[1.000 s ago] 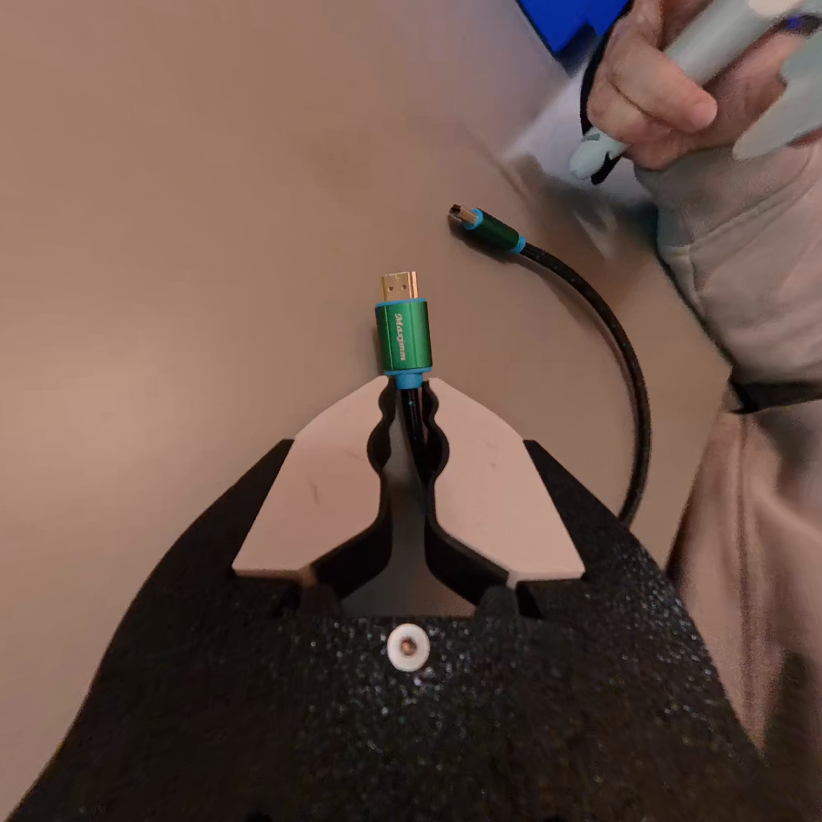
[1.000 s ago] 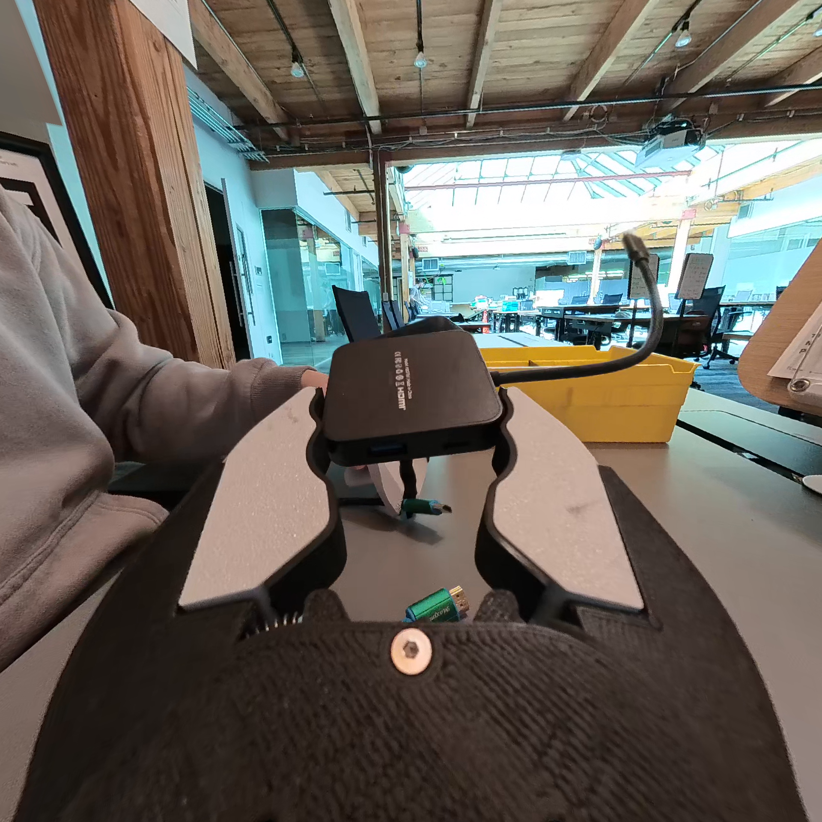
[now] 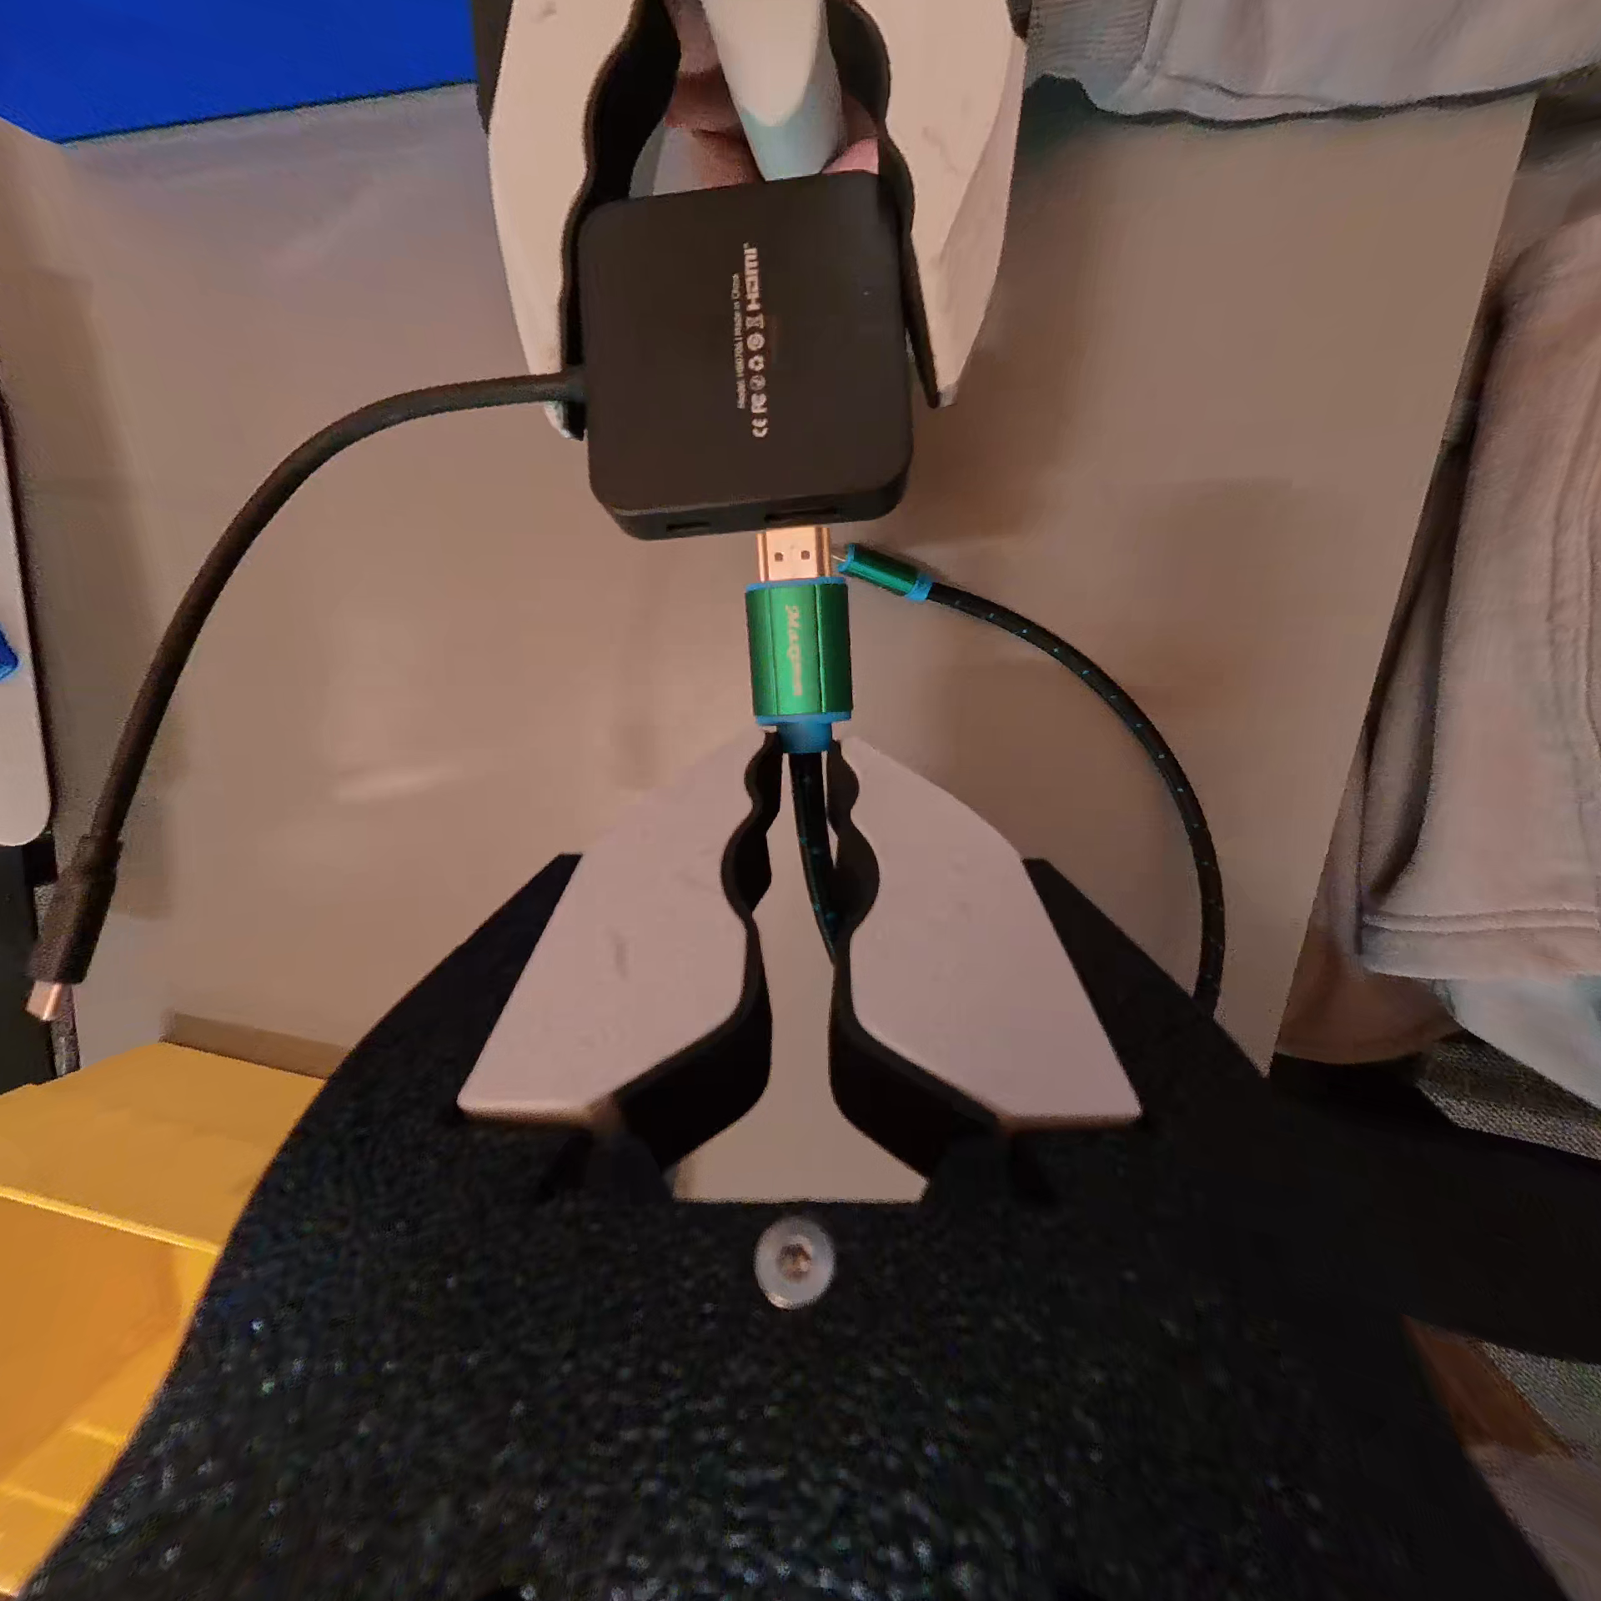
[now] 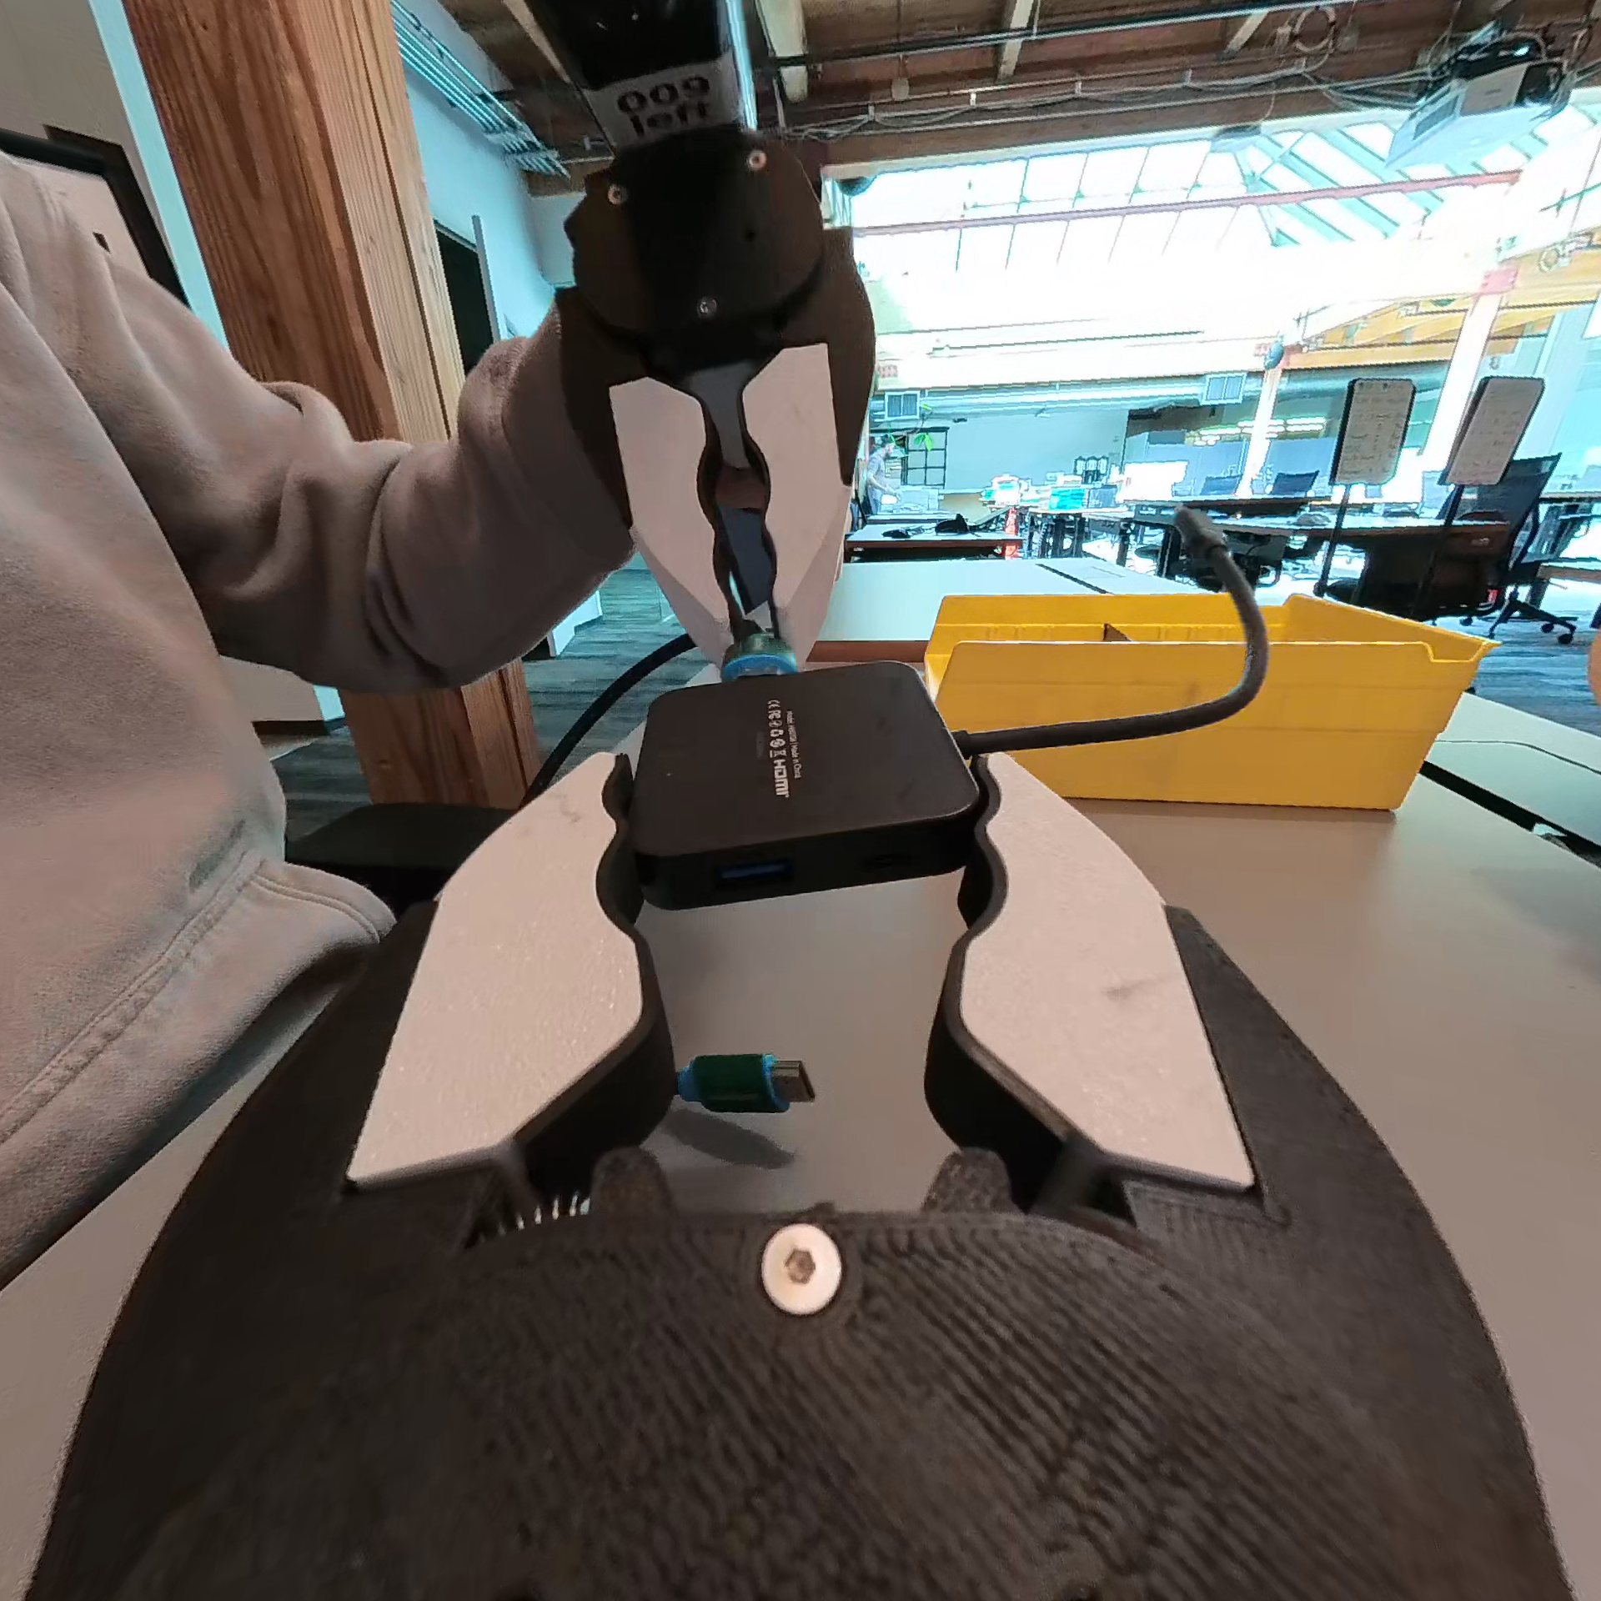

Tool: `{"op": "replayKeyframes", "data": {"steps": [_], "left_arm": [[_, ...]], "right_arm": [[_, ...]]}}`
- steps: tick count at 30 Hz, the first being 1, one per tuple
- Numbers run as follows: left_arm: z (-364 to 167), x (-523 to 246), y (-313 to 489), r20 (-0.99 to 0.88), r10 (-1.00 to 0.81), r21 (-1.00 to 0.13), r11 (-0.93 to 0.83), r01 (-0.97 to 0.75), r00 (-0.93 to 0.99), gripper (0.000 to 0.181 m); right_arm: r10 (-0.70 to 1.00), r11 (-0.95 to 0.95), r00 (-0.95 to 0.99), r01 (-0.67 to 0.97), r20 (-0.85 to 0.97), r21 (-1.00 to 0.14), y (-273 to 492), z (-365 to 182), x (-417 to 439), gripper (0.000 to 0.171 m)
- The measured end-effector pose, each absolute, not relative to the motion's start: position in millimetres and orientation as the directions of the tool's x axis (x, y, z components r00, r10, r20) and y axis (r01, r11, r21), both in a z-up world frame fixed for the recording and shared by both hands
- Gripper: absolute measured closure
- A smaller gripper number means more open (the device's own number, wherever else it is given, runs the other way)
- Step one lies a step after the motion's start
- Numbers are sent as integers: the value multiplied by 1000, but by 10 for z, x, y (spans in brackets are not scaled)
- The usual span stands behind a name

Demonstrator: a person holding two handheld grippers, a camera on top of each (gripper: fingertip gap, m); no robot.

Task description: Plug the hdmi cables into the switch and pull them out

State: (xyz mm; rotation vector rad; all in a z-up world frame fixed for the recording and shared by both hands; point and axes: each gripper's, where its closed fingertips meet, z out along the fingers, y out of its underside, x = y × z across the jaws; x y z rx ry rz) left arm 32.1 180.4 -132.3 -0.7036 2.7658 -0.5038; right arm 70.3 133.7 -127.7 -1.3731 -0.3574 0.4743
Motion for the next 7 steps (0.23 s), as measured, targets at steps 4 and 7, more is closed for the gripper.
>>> {"op": "replayKeyframes", "data": {"steps": [4, 7], "left_arm": [[-1372, 330, 1800, -173, -484, -339, 847, -409, -858, 172], [-1394, 314, 1801, -176, -479, -328, 852, -407, -860, 172]], "right_arm": [[520, 111, 854, -111, -37, -988, 1351, -1298, 694, 98], [509, 89, 861, -81, -24, -993, 1371, -1346, 691, 98]]}}
